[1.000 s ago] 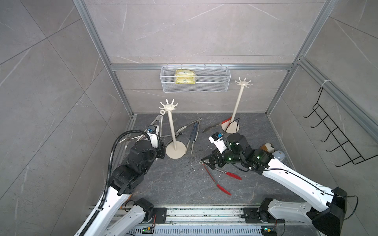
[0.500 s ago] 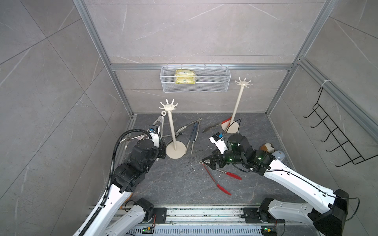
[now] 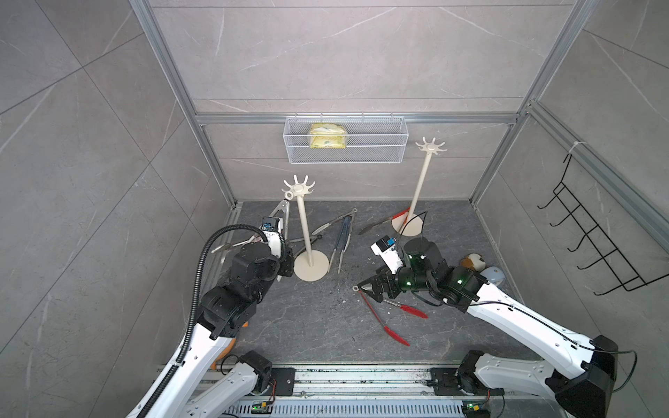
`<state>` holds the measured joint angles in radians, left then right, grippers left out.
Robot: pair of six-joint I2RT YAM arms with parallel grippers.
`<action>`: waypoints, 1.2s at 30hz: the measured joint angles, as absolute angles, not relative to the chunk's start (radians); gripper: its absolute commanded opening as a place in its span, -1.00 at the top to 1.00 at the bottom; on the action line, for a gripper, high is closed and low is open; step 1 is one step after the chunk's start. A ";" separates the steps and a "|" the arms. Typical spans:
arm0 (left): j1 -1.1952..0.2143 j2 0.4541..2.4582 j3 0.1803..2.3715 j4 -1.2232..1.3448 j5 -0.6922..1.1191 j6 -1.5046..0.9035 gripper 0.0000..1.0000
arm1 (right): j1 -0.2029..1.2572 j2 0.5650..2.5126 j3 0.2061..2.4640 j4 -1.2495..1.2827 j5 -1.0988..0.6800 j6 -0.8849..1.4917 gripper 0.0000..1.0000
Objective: Hang food tongs on kitchen utensil racks
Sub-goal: Hang the food tongs on the rack.
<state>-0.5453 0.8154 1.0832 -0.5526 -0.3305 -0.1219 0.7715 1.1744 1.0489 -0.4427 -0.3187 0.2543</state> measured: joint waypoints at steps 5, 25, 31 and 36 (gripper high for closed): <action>-0.544 0.819 1.083 -0.553 -0.329 -0.125 0.96 | 0.772 1.174 1.046 -0.437 -0.319 0.255 -0.97; -0.464 0.864 1.082 -0.554 -0.227 -0.149 0.96 | 0.772 1.174 1.046 -0.437 -0.319 0.254 -0.97; -0.460 0.868 1.079 -0.554 -0.206 -0.154 0.94 | 0.772 1.174 1.045 -0.437 -0.319 0.254 -0.97; -0.458 0.855 1.062 -0.553 -0.205 -0.155 0.39 | 0.772 1.174 1.044 -0.437 -0.319 0.254 -0.97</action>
